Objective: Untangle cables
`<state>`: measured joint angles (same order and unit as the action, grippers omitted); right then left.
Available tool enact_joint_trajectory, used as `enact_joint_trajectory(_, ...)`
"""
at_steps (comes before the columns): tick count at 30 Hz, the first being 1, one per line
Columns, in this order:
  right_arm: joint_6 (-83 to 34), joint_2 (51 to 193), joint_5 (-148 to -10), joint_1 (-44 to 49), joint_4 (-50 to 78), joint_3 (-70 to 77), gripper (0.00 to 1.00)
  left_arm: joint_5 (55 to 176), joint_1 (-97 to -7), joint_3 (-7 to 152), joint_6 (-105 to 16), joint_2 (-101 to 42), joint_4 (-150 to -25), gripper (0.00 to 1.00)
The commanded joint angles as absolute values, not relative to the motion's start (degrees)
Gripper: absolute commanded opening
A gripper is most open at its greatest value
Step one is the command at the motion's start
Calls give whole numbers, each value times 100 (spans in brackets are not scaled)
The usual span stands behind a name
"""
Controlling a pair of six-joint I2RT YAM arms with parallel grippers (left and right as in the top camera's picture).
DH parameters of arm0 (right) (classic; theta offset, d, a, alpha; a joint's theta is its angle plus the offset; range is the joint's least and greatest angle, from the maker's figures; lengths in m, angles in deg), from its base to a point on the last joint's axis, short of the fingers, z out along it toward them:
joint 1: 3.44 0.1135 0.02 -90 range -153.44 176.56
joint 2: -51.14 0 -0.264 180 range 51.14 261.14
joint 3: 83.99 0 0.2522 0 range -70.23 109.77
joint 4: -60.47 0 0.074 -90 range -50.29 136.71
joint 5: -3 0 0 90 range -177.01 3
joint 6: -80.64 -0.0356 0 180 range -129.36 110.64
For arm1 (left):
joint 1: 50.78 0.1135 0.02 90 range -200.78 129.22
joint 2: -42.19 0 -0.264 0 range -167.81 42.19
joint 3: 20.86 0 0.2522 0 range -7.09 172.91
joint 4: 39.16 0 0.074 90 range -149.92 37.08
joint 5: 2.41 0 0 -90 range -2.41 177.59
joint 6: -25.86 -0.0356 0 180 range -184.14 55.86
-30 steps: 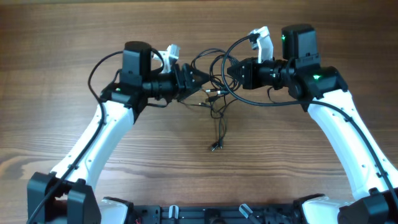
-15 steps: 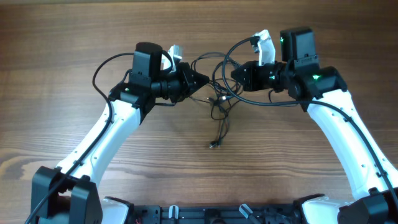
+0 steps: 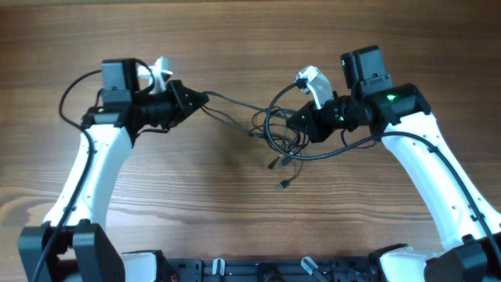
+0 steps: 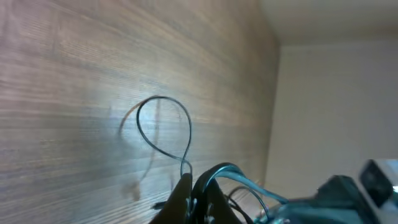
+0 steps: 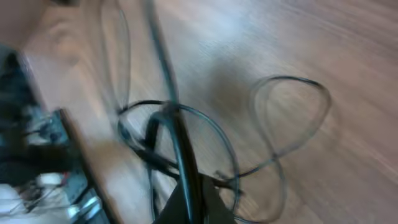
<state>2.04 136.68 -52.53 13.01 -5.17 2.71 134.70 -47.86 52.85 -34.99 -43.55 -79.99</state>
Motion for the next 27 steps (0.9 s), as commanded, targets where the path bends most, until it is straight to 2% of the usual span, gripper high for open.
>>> enact_joint_trajectory(1,62,13655,-6420,1091,-779,319,4,12185,-3822,5291,-3545,-4199,-7852,6)
enact_joint_trajectory(4,860,13655,-4300,1091,-631,319,4,12515,-3885,5291,-3545,-4197,-7968,13)
enact_joint_trajectory(8,399,13655,-3694,1091,-73,319,4,13039,-4301,5291,-3545,-4197,-8606,24)
enact_joint_trajectory(11,-279,13655,-3694,1076,480,319,4,14285,-4851,5291,-3545,-4197,-8941,52)
enact_joint_trajectory(13,-716,13655,-3801,1074,790,319,4,14827,-5227,5291,-3543,-4197,-8877,57)
enact_joint_trajectory(19,-1431,13655,-4158,1076,1173,319,4,15291,-6283,5291,-3377,-4197,-8401,59)
enact_joint_trajectory(20,-1494,13655,-4151,1076,1175,319,4,15260,-6373,5291,-3331,-4197,-8333,55)
enact_joint_trajectory(24,-1708,13655,-4147,1078,1168,319,4,13772,-6626,5291,-2789,-4202,-8174,54)
enact_joint_trajectory(27,-1741,13655,-4037,1076,1170,319,4,13311,-6720,5291,-2612,-4204,-7686,54)
